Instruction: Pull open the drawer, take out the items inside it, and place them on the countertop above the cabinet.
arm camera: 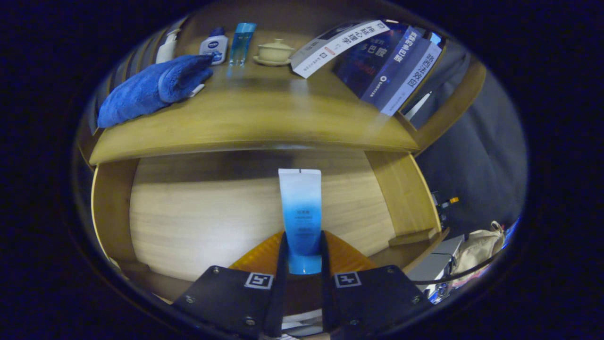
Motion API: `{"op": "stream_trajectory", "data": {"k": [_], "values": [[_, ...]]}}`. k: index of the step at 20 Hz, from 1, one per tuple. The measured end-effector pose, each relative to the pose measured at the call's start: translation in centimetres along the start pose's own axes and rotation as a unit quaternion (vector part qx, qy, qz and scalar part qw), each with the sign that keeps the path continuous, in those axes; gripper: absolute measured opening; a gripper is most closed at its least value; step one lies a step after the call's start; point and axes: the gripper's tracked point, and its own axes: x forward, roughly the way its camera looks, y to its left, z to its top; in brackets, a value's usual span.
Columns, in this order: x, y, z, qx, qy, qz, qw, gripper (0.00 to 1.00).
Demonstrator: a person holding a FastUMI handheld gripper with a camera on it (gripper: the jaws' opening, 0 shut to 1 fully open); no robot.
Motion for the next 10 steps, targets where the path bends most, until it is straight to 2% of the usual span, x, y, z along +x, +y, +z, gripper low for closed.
{"op": "stream_trajectory", "data": {"k": [10], "values": [[-2.3, -2.8, 0.5, -0.033, 0.013, -0.054, 0.998, 0.32]]}}
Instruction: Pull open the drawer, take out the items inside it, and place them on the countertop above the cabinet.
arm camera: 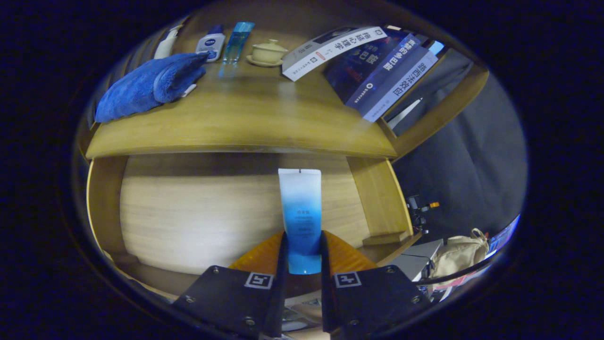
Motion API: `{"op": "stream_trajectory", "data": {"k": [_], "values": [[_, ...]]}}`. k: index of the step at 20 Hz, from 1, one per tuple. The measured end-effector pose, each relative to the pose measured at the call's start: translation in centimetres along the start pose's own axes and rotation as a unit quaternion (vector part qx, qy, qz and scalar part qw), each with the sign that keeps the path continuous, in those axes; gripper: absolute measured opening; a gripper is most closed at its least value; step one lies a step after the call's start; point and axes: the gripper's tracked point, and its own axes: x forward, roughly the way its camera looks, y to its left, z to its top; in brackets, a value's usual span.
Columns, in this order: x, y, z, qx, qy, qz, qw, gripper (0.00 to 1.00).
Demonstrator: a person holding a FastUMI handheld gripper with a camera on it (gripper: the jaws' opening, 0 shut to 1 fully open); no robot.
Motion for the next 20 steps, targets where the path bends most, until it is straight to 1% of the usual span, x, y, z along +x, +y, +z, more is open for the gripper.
{"op": "stream_trajectory", "data": {"k": [3, 5, 6, 14, 17, 20], "values": [[-1.0, -0.7, -0.3, -0.007, 0.005, -0.014, 1.000, 0.32], [-1.8, -1.8, -1.0, -0.020, 0.013, -0.035, 0.999, 0.33], [-2.1, -2.0, -0.9, -0.023, 0.010, -0.039, 0.999, 0.33], [-4.9, -3.6, -0.2, 0.009, -0.020, -0.040, 0.999, 0.32], [-5.8, -3.3, 1.9, 0.025, -0.052, -0.025, 0.998, 0.32], [-5.4, -2.2, 5.0, 0.023, -0.079, -0.004, 0.997, 0.32]]}}
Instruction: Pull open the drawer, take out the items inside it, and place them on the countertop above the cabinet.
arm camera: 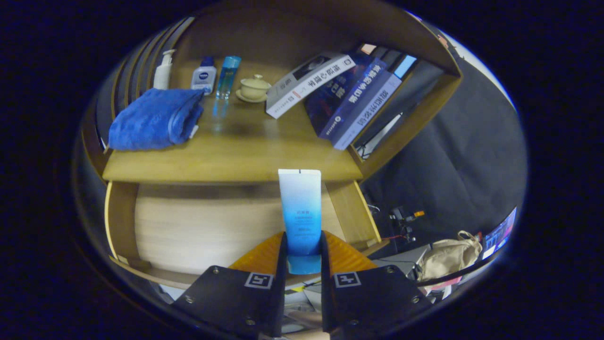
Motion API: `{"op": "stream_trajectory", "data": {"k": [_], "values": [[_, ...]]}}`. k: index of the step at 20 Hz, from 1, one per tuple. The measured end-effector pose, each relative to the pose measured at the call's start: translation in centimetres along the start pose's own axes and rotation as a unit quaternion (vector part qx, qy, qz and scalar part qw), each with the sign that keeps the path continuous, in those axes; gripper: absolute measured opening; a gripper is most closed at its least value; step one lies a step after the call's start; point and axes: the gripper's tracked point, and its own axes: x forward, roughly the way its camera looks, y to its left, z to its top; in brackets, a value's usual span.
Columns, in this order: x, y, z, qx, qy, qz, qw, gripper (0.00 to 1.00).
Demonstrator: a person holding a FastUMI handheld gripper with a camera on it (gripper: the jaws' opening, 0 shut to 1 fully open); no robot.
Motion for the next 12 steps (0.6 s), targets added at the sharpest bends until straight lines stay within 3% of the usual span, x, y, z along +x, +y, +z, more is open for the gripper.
{"op": "stream_trajectory", "data": {"k": [12], "values": [[6.3, 6.3, 7.5, 0.016, -0.021, 0.114, 0.993, 0.32]]}}
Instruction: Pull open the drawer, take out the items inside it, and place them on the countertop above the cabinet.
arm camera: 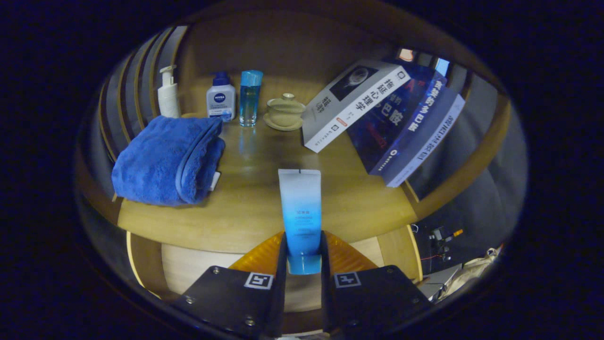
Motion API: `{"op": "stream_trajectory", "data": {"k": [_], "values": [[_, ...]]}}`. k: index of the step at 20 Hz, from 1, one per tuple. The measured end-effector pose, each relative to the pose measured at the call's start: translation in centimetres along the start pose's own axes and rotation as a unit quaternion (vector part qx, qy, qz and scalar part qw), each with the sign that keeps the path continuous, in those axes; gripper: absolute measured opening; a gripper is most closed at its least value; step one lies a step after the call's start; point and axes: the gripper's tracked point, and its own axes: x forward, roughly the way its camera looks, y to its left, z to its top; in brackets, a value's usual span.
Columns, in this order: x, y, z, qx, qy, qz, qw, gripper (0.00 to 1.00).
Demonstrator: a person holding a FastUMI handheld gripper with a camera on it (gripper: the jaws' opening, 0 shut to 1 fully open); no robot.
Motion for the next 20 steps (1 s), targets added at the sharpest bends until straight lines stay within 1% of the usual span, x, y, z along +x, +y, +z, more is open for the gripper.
{"op": "stream_trajectory", "data": {"k": [5, 10, 14, 15, 20], "values": [[2.1, 1.3, 1.1, 0.000, 0.005, 0.032, 0.999, 0.32], [2.9, 2.3, 2.0, -0.006, 0.007, 0.054, 0.999, 0.32], [3.0, 2.9, 2.3, -0.005, 0.009, 0.059, 0.998, 0.32], [3.0, 3.0, 2.2, -0.008, 0.010, 0.060, 0.998, 0.37], [2.0, 3.3, 3.0, -0.013, -0.013, 0.059, 0.998, 0.40]]}}
